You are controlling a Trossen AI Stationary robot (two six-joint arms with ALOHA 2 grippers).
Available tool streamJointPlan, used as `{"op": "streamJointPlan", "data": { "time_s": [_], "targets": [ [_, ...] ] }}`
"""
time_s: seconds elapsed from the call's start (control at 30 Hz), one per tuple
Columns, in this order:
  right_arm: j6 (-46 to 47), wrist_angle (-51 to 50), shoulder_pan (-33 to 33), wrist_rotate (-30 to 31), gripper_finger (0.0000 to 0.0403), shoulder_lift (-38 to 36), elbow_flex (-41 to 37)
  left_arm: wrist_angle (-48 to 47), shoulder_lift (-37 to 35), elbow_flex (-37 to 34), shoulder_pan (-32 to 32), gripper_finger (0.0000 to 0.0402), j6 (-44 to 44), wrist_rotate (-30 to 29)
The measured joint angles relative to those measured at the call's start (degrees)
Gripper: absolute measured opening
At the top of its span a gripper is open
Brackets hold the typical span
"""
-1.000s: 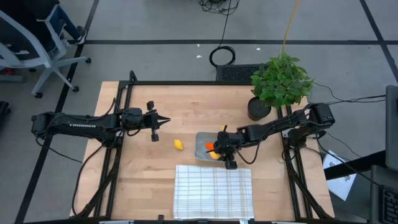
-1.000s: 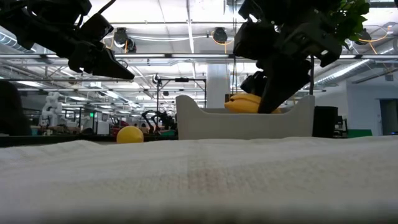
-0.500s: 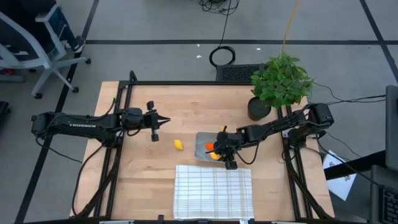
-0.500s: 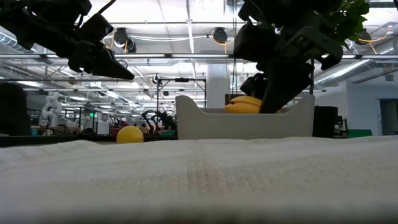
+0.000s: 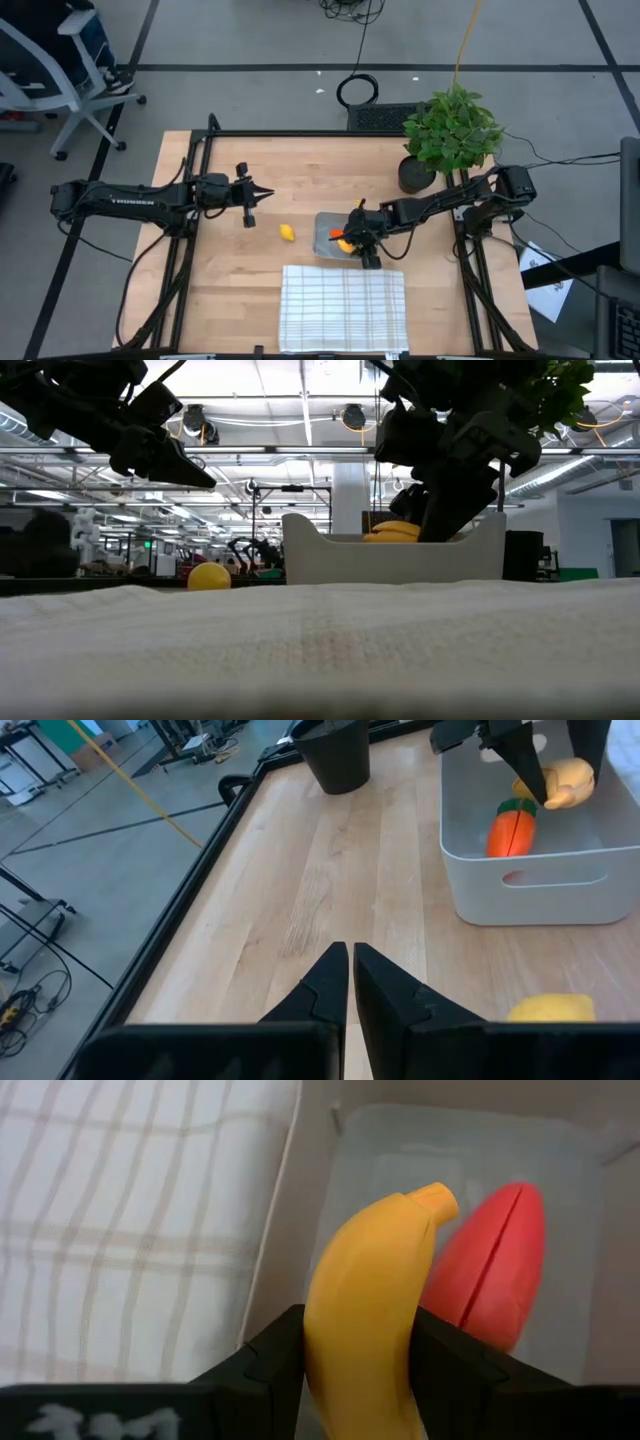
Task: Pick and placing Produce into tupperware
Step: Put the banana into the bin
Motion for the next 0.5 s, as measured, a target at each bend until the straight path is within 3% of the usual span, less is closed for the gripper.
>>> {"op": "streamJointPlan", "data": {
  "time_s": [0.5],
  "targets": [
    [1.4,0.1,-1.3,-4.2,0.0142,0.0,0.0,0.0,0.0,0.0,0.0,0.0026,0.0,0.0]
  ]
}}
